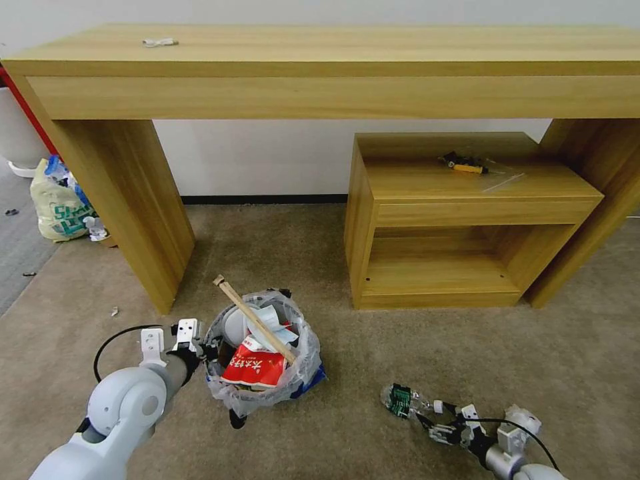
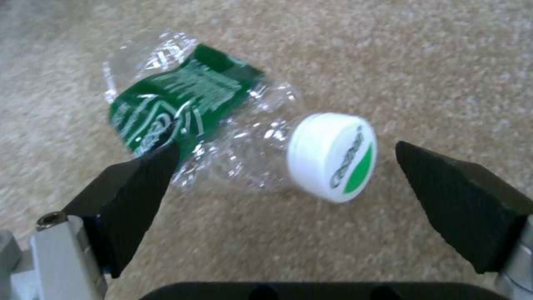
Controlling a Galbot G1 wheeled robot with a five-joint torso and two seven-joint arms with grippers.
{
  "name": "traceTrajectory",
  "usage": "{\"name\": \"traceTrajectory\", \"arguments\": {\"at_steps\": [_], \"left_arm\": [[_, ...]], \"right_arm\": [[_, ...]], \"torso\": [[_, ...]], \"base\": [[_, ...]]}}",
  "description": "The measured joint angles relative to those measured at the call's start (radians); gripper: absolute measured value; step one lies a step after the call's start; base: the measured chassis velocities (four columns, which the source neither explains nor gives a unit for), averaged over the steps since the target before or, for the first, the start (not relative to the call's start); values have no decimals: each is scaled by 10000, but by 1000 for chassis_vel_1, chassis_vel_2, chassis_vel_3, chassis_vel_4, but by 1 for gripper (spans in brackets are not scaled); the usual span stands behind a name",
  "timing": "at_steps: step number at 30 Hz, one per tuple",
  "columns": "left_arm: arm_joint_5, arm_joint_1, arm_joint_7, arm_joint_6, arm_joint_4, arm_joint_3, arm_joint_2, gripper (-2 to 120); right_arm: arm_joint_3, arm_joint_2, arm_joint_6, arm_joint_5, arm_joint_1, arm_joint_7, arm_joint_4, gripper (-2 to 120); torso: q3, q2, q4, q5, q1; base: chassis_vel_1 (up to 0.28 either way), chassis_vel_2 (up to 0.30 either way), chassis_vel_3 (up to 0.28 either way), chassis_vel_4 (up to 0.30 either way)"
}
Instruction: Pick up the trash bin and place the garbage on the floor into it.
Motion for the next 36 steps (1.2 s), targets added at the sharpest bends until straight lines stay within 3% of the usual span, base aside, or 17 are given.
{"name": "traceTrajectory", "arguments": {"at_steps": [8,11,26,36], "left_arm": [[-6,-96,28,0,33,62,-36,0],[-4,-137,29,0,70,75,-44,0],[-3,-158,57,0,81,75,-20,0],[2,-171,68,0,73,90,-33,0]], "right_arm": [[-64,102,4,-67,342,239,-301,95],[-146,255,4,-112,472,282,-458,83],[-140,551,30,-228,644,425,-563,70],[-107,617,88,-236,667,502,-596,46]], "torso": [[0,0,0,-3,0],[0,0,0,-1,0],[0,0,0,0,0],[0,1,1,-1,0]], "base": [[0,0,0,0],[0,0,0,0],[0,0,0,0],[0,0,0,0]]}}
